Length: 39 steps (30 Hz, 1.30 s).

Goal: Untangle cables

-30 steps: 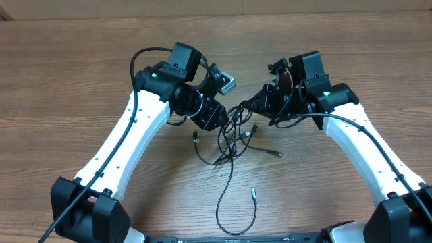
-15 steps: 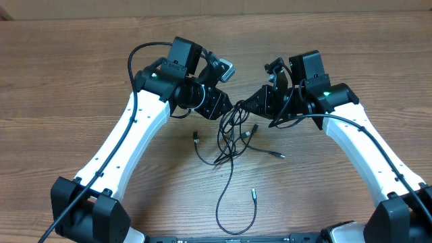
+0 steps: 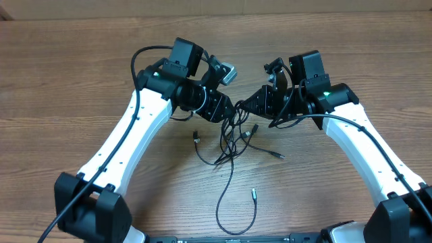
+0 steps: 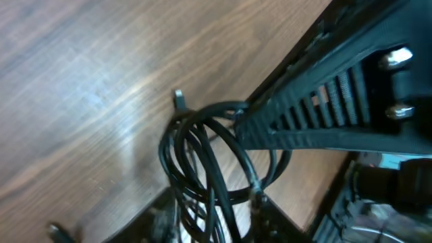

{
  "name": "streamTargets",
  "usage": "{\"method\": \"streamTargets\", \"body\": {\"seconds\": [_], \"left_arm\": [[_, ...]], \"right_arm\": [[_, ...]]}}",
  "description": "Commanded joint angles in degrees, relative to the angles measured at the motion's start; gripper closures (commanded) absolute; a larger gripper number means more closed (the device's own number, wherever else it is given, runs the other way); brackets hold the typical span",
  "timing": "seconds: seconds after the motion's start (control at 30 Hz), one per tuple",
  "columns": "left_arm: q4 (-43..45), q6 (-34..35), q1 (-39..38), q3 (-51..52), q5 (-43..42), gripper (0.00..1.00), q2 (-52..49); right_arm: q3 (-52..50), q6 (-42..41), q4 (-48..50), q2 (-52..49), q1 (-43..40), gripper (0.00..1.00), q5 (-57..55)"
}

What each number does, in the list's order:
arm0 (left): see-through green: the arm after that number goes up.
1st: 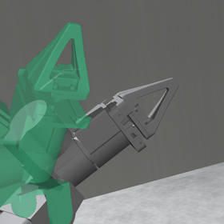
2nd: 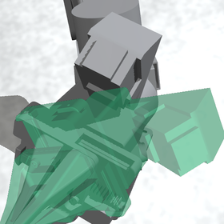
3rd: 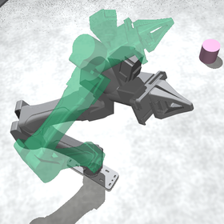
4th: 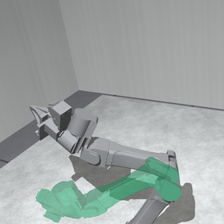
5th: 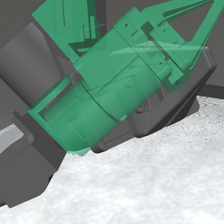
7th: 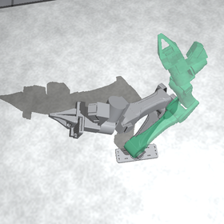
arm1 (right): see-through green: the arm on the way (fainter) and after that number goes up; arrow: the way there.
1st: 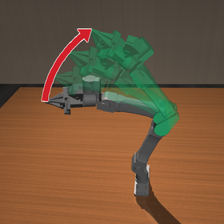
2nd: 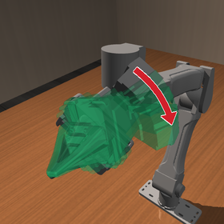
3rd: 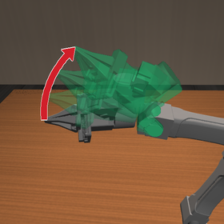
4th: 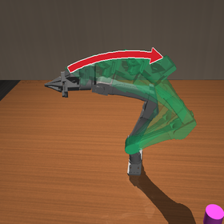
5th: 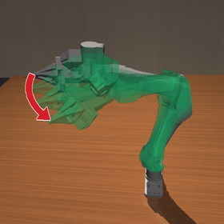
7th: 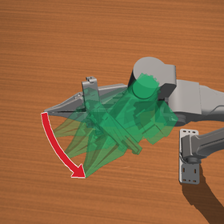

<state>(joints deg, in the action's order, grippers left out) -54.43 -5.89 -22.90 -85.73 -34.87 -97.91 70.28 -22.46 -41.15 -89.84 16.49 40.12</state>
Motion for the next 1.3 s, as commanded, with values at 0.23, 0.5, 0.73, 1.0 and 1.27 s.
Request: {"method": "streamTargets", "body": {"seconds": [0.23,0.5,0.73,1.0,1.27], "left_arm": [[0.5,0.3,0.0,-0.2,-4.5,0.93,-4.3],[-5.2,-1.6,8.5,-8.4,-6.2,0.96,-3.0],[-9.6,-4.3,16.9,-16.1,-14.5,0.96,-0.6],[-9.1,-4.9,23.4,-16.4,-24.4,0.96,2.6],[-7.3,-4.9,31.3,-16.4,-27.6,0.96,5.5]], "right_arm": [[1.4,0.5,0.3,0.6,-0.1,0.96,0.7],[1.4,0.0,-5.4,0.6,-0.1,0.96,-10.4],[1.4,0.0,-8.7,0.6,-0.1,0.96,-15.1],[1.4,0.0,-8.7,0.6,-0.1,0.96,-15.3],[1.4,0.0,-8.8,0.6,-0.1,0.96,-16.1]]}}
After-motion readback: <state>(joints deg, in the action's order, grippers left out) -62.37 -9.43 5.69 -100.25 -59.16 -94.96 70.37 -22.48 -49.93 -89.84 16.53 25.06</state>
